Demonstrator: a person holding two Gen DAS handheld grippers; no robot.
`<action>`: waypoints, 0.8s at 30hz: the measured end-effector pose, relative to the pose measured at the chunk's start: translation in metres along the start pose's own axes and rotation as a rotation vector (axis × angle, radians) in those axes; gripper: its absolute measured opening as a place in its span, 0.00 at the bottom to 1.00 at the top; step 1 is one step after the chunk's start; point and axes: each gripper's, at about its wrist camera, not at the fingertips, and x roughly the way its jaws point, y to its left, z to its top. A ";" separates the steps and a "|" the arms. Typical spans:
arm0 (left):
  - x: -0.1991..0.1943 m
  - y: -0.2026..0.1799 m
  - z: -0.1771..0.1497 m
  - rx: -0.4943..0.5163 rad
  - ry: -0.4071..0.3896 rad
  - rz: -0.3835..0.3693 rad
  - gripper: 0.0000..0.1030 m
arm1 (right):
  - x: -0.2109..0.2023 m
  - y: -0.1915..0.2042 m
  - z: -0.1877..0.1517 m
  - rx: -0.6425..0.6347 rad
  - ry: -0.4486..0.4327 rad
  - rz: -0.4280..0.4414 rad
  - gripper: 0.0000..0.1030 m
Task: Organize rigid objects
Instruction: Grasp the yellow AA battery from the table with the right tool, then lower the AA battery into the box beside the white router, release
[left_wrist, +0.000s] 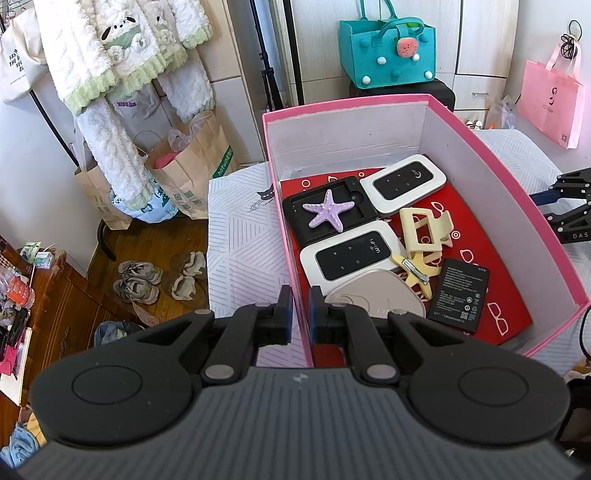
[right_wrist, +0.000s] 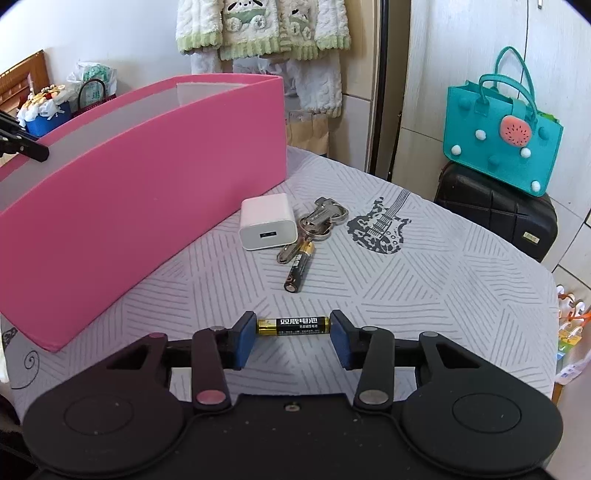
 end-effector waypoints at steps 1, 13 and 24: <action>0.000 0.000 0.000 -0.001 0.000 0.000 0.08 | -0.001 0.002 0.001 0.001 -0.003 -0.007 0.47; -0.001 -0.001 0.001 -0.002 0.001 -0.003 0.05 | -0.065 0.055 0.066 -0.062 -0.269 0.126 0.47; 0.000 0.001 0.002 -0.008 -0.002 -0.002 0.05 | -0.004 0.103 0.140 -0.103 -0.077 0.230 0.47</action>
